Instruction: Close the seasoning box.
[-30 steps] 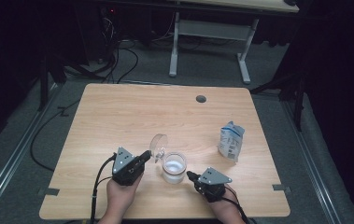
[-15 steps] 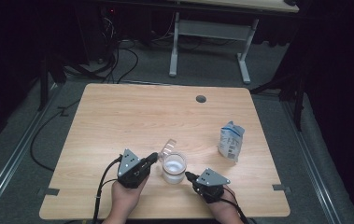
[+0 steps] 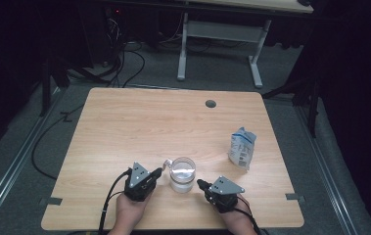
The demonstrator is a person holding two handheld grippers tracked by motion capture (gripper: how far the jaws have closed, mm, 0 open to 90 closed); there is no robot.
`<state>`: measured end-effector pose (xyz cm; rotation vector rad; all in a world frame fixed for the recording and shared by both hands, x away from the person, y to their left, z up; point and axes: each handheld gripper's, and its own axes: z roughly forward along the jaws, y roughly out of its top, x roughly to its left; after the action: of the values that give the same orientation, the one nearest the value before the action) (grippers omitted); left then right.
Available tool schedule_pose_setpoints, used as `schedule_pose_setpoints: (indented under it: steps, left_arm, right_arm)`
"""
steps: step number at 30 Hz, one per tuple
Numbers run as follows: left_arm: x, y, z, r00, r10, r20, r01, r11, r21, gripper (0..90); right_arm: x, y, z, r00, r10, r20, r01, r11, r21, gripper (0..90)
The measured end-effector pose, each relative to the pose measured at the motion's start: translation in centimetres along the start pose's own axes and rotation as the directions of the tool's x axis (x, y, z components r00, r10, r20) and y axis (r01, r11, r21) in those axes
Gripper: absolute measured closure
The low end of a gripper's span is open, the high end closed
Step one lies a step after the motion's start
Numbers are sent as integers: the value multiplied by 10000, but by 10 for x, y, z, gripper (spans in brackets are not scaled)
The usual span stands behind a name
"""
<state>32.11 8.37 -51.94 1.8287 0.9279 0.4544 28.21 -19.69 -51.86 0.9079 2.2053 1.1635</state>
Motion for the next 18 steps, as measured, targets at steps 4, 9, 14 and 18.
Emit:
schedule_pose_setpoints:
  steps: [4,9,14,18]
  left_arm:
    - [-1,0,3,9998,103,-150,-102,9999,106,900]
    - [-1,5,8,9999,34,-159,-34,10000,35,900]
    - [-1,9,15,9999,-17,-120,17,10000,7,900]
    - [2,15,25,9999,-106,-48,106,9999,13,900]
  right_arm:
    - [4,-1,1,9998,-127,-140,128,9999,51,889]
    - [5,0,1,9993,-303,-196,303,9995,0,889]
    - [2,-3,-3,9997,-196,-137,196,9998,48,889]
    - [-1,-4,-5,9999,-97,-41,97,10000,17,889]
